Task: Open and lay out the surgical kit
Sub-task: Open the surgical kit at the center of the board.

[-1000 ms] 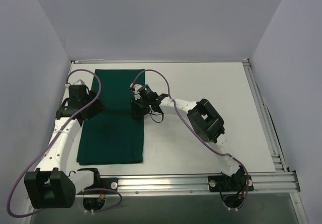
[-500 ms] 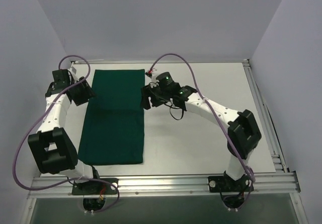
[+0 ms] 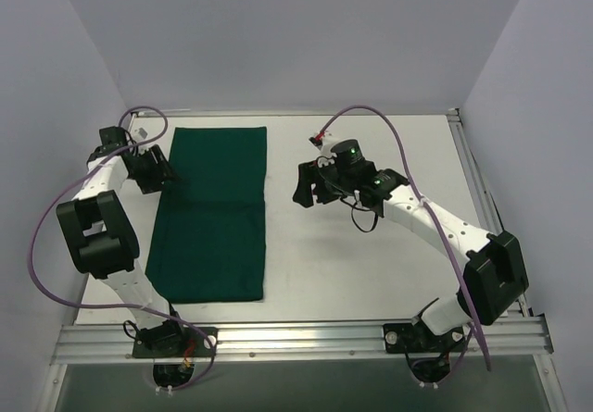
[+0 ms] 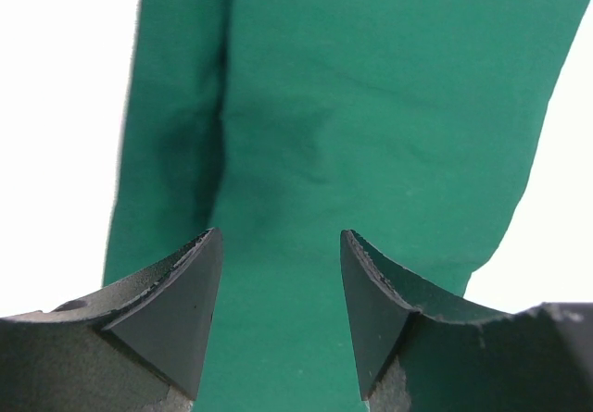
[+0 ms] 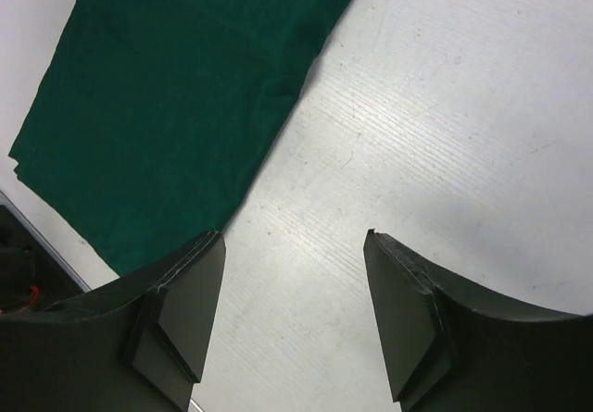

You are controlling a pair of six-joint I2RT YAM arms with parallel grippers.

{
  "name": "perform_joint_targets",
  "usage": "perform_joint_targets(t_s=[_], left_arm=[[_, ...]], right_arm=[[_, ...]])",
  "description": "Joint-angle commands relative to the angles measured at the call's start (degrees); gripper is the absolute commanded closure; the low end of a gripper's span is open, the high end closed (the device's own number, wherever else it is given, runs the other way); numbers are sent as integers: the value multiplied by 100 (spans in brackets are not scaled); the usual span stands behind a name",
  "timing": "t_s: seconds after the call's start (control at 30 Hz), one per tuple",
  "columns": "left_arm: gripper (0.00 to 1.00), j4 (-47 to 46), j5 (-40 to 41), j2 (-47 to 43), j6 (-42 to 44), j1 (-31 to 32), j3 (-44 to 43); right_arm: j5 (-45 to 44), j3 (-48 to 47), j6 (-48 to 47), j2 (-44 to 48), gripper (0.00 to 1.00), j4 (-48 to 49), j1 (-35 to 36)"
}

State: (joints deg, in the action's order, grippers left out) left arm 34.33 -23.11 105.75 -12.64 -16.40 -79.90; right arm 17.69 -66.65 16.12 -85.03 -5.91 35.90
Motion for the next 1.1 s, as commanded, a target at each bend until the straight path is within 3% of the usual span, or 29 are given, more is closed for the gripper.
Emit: perform_joint_targets(t_s=[0.0,0.73,1.07], left_arm=[[37,5,26,59,140,-74,-342],[43,-480,-246,955,-379,-74,-606],[63,-585,-352,991,-458,-65,-527]], right_arm=[[120,178,-100,373,37,2,-170],[393,460,67,461,40,266,-303],[437,495,111,391,41,328,-312]])
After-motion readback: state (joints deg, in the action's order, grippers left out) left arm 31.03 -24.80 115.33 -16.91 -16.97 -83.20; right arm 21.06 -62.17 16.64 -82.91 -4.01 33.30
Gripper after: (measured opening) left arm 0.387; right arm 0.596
